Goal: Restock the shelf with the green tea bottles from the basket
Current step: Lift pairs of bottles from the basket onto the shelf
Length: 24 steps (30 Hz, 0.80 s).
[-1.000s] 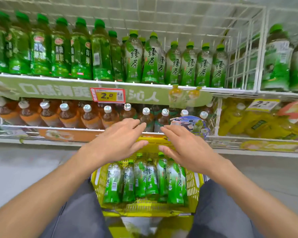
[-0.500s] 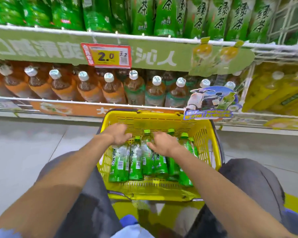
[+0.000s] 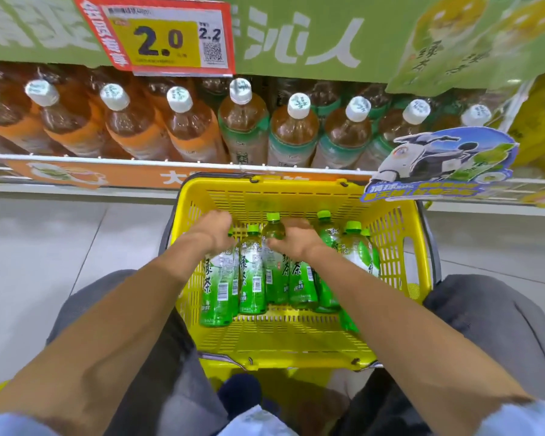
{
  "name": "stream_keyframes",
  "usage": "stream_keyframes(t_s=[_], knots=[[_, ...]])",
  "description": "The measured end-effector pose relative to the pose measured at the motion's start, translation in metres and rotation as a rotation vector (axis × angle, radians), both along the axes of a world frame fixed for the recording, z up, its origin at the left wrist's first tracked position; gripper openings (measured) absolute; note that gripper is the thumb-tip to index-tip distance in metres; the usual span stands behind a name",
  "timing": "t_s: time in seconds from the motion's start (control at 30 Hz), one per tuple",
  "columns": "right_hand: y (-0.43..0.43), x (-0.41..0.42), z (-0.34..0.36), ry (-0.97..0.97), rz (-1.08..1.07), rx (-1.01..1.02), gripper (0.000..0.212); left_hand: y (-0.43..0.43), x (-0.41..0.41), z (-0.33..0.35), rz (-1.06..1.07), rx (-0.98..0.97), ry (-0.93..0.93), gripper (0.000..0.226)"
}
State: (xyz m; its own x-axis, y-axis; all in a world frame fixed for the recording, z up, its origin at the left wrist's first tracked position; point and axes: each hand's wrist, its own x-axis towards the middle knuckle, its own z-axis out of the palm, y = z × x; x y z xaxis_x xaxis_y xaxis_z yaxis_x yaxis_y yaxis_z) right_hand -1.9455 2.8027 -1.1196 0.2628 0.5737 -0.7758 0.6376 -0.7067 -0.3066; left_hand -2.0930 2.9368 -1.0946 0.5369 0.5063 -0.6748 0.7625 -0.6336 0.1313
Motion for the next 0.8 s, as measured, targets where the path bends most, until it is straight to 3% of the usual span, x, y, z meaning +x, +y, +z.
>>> stream_keyframes(t_s=[0.07, 0.13, 0.4, 0.7, 0.8], knots=[[0.0, 0.003, 0.0, 0.051, -0.076, 0.034, 0.075, 0.0, -0.001, -0.004, 0.047, -0.061, 0.006, 0.037], [0.0, 0.005, -0.002, 0.076, -0.121, 0.101, 0.086, -0.001, -0.002, -0.007, 0.112, -0.109, 0.002, 0.059], [-0.018, -0.004, -0.011, 0.126, -0.196, 0.191, 0.076, -0.004, 0.0, 0.001, 0.236, -0.202, 0.005, 0.078], [-0.053, -0.022, 0.015, 0.11, -0.177, 0.39, 0.071, -0.014, -0.033, 0.013, 0.417, -0.457, -0.213, 0.077], [-0.065, -0.031, 0.028, 0.075, -0.143, 0.442, 0.066, -0.018, -0.042, 0.032, 0.445, -0.51, -0.256, 0.097]])
